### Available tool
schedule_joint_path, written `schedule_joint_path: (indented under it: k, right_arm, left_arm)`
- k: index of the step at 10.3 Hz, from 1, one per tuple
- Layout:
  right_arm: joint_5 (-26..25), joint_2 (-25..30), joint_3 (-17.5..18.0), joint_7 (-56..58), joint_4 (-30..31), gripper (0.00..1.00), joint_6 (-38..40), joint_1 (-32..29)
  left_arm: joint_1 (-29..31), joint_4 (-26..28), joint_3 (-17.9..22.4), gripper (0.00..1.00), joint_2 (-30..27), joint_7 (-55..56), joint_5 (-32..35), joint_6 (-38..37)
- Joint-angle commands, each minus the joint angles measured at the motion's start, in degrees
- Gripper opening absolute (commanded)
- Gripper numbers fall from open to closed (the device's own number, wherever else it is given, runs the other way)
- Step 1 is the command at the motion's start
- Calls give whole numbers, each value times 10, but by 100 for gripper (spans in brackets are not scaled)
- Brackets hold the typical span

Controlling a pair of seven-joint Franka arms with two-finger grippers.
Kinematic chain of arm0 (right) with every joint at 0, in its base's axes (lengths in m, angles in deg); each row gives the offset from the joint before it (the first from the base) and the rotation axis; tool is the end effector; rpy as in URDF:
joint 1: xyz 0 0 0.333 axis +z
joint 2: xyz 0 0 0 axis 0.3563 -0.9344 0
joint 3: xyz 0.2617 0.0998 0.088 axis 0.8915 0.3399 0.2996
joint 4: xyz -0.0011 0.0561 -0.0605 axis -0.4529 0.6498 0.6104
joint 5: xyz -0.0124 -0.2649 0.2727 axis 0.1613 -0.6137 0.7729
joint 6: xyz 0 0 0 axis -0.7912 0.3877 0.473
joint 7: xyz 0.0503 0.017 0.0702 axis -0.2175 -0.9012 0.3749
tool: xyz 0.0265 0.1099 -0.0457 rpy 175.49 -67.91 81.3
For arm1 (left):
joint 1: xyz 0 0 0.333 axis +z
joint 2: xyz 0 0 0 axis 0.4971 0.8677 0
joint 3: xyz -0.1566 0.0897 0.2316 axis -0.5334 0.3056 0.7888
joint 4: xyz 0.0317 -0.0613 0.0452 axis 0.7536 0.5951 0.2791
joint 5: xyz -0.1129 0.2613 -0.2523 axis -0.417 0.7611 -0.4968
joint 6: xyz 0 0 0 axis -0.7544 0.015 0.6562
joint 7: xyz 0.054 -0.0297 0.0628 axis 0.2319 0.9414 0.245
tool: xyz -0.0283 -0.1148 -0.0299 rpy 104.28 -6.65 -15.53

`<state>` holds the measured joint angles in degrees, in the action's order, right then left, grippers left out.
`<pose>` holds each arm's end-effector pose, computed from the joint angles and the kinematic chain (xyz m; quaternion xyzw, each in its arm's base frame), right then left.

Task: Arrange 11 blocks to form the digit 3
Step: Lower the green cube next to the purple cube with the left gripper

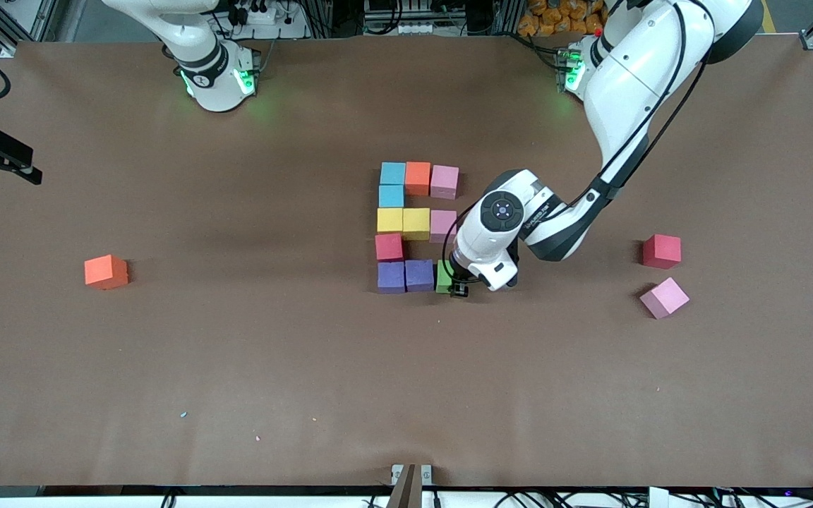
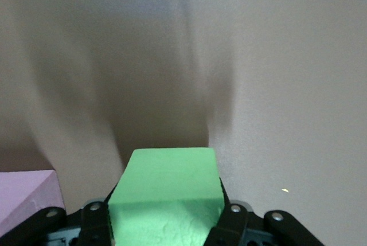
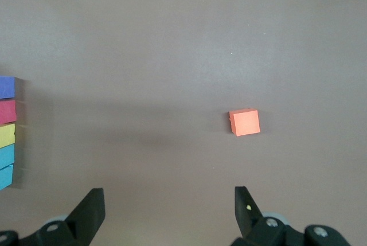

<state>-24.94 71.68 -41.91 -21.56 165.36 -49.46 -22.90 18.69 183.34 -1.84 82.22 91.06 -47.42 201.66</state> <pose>0.5376 -0.0366 0.6121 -0.9982 -0.0598 0.0011 0.0090 0.5291 -0.4014 0.1783 0.7390 0.6690 -0.0461 0.0644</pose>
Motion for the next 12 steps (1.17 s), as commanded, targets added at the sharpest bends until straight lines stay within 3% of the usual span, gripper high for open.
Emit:
schedule_joint_path:
  k: [1,11,12]
  right_arm:
    - [-2,-3,7,7,-8,100,2,-10]
    - [-2,-3,7,7,-8,100,2,-10]
    - [-2,-3,7,7,-8,100,2,-10]
  left_arm:
    - [-8,-10,6,0,6,14,10,1]
    - [-19,-20,6,0,22,16,9,1]
    - [-17,-20,6,4,23,15,9,1]
